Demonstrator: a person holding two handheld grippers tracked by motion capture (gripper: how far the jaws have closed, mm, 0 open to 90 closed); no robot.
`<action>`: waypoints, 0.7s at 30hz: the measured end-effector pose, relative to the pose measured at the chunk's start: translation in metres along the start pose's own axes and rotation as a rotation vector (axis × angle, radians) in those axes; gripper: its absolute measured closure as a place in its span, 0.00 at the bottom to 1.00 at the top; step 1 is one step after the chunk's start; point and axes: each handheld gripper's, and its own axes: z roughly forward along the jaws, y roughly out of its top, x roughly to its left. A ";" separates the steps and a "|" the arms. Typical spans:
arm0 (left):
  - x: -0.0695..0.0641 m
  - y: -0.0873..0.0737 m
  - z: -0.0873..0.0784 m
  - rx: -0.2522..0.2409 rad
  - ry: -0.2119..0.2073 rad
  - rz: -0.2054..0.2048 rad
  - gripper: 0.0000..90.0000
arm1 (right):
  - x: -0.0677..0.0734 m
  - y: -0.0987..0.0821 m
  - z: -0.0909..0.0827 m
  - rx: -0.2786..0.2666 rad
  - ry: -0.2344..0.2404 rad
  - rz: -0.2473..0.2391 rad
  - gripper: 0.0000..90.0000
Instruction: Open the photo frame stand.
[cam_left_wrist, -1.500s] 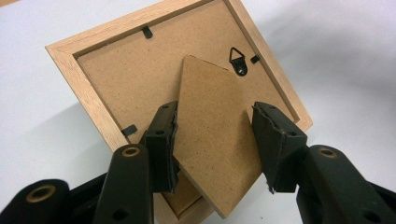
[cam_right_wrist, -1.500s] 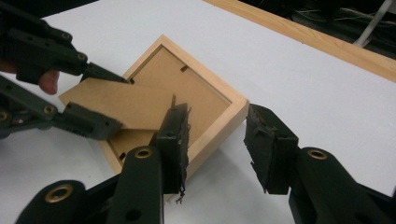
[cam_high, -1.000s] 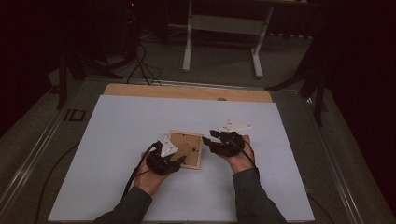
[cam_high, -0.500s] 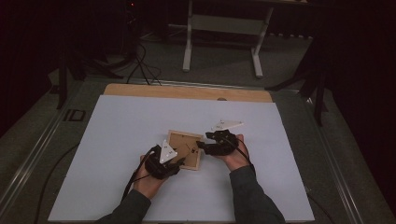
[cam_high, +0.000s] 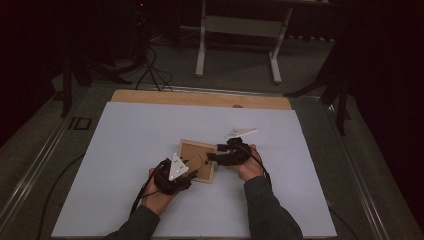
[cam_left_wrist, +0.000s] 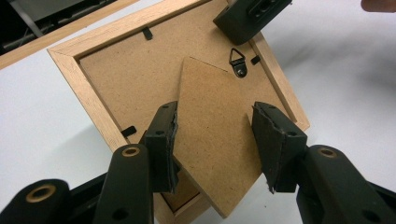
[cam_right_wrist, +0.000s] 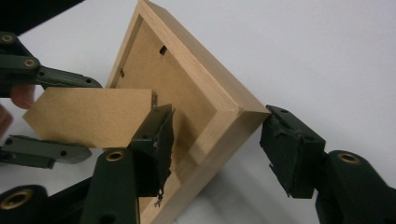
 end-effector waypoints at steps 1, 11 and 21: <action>0.000 0.000 0.000 -0.007 -0.004 -0.006 0.60 | 0.000 0.000 0.001 0.000 0.004 0.005 0.49; 0.004 -0.002 -0.001 -0.006 -0.034 -0.003 0.59 | -0.003 -0.002 -0.001 -0.010 0.033 0.027 0.54; 0.017 -0.004 0.002 0.013 -0.178 -0.152 0.52 | -0.001 -0.004 -0.005 -0.025 0.039 0.011 0.56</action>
